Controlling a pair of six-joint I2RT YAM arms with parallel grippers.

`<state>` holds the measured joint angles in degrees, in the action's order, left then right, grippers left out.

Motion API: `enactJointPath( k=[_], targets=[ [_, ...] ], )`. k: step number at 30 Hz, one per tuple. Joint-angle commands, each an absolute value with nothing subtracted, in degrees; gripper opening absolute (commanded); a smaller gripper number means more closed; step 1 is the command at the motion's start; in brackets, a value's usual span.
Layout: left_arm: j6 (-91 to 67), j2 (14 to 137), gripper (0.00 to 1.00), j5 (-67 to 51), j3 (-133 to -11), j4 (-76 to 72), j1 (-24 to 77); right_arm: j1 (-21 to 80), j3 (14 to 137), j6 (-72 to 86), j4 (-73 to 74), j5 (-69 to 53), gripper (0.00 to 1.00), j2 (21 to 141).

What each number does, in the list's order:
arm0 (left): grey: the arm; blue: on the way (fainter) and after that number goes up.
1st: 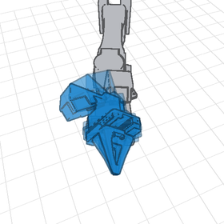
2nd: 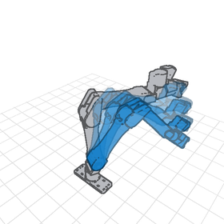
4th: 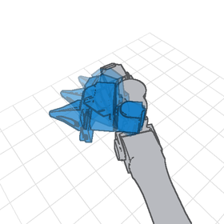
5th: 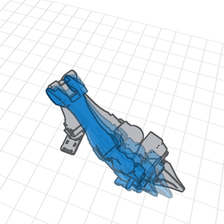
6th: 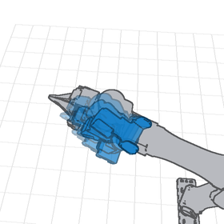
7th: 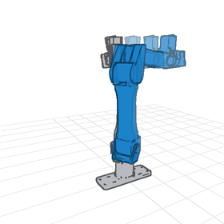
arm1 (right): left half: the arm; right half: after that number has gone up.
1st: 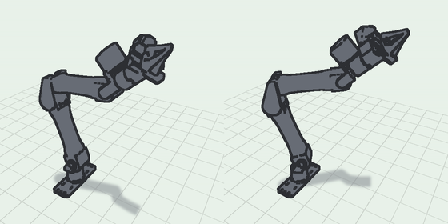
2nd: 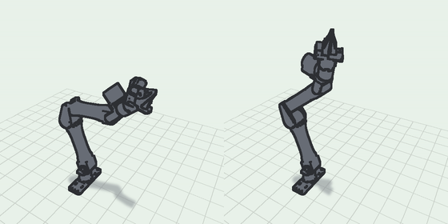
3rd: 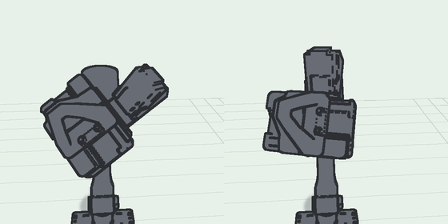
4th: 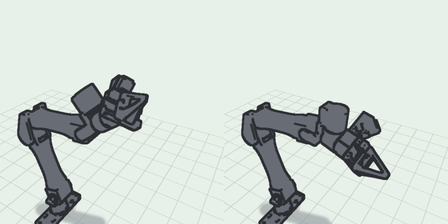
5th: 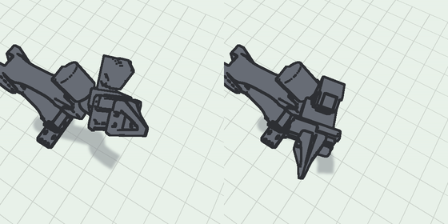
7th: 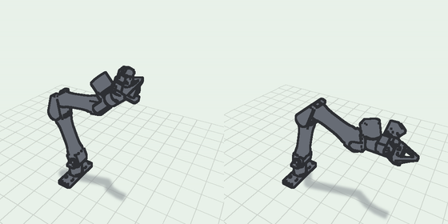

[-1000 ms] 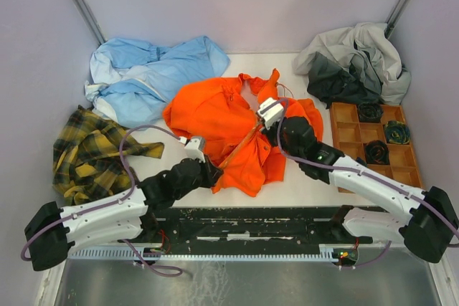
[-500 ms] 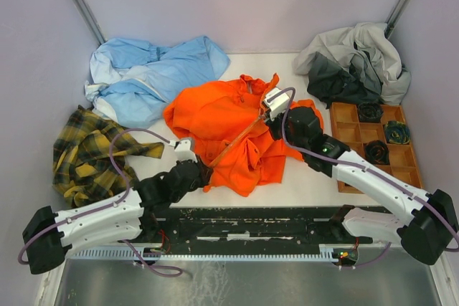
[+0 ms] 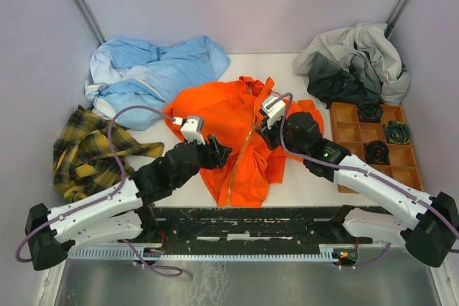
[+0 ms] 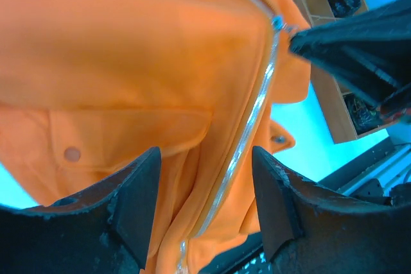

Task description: Zip up the jacket

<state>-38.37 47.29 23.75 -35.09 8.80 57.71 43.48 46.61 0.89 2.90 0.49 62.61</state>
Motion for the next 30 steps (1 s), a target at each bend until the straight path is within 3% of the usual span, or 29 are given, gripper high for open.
enactJointPath(
  k=[1, 7, 10, 16, 18, 30],
  targets=[
    [-31.6, 53.7, 0.65, 21.7, -41.2, 1.0, 57.6, 46.1, 47.4, 1.8, 1.5, -1.7, 0.00, 60.9],
    [-30.3, 65.3, 0.66, 20.0, -47.7, -1.8, 57.3, 47.5, 48.6, 1.0, 1.9, -1.5, 0.00, 61.5],
    [-30.1, 69.8, 0.61, 19.7, -50.0, -1.2, 56.9, 47.6, 49.2, 0.1, 1.9, -0.6, 0.00, 61.7],
    [-29.6, 70.4, 0.11, 22.2, -49.1, 1.6, 56.0, 47.1, 50.1, -4.1, 1.6, 8.7, 0.00, 62.0],
    [-28.5, 68.5, 0.03, 23.9, -48.4, 2.5, 55.4, 46.0, 50.9, -4.9, 1.4, 12.6, 0.00, 62.6],
    [-12.5, 70.7, 0.03, 30.0, -66.4, 13.0, 47.1, 36.5, 64.7, -5.0, 4.2, 15.4, 0.00, 66.4]
  ],
)
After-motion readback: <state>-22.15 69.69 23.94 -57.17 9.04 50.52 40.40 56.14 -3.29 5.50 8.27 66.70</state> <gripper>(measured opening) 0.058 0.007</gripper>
